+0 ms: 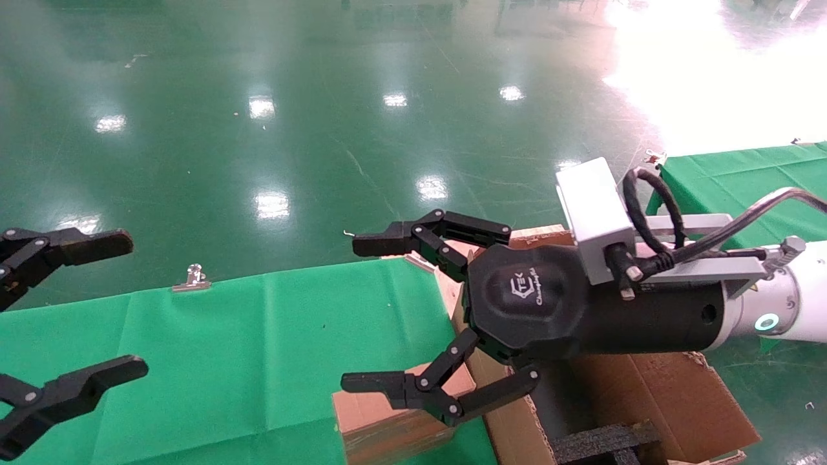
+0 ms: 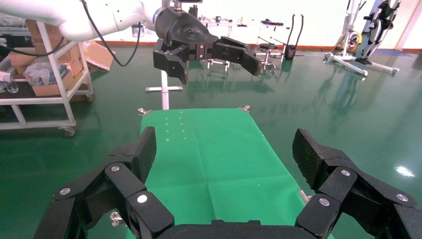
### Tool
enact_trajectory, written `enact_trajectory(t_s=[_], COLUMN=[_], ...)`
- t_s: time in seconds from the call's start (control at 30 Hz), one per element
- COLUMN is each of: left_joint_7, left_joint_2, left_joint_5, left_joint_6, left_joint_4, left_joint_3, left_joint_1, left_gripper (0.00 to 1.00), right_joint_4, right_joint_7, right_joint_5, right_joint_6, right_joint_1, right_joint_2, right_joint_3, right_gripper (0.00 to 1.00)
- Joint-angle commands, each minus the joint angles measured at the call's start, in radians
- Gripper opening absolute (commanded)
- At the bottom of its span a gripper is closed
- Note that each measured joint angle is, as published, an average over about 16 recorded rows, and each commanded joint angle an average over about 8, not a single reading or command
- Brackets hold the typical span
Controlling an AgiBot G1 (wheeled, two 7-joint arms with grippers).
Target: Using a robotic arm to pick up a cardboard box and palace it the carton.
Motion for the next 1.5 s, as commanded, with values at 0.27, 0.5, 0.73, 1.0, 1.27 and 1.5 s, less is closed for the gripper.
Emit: enact_trajectory(t_s=[0.27,0.5,0.73,1.0,1.27,1.5], left_joint_7=[0.000,0.000,0.000,0.000,0.000,0.000], left_joint_2=[0.000,0.000,0.000,0.000,0.000,0.000], left_joint_5=[0.000,0.000,0.000,0.000,0.000,0.000], left_joint_6=[0.000,0.000,0.000,0.000,0.000,0.000], left_joint_4=[0.000,0.000,0.000,0.000,0.000,0.000], left_joint_3=[0.000,0.000,0.000,0.000,0.000,0.000], left_joint_1=[0.000,0.000,0.000,0.000,0.000,0.000], left_gripper=[1.00,0.77,0.00,0.00,0.00,0.00], right_joint_4=[0.000,0.000,0.000,0.001,0.012,0.006], right_joint_7=[0.000,0.000,0.000,-0.001,-0.016,-0.025], right_joint_5=[0.000,0.000,0.000,-0.005,-0.159,-0.394], right_joint_6=[0.000,0.000,0.000,-0.003,-0.028,-0.058], right_joint_1=[0.000,0.000,0.000,0.002,0.081,0.203], right_joint_2=[0.000,0.000,0.000,0.001,-0.005,-0.052], right_joint_3=[0.000,0.000,0.000,-0.002,-0.063,-0.174], right_gripper=[1.00,1.00,1.00,1.00,1.00,1.00])
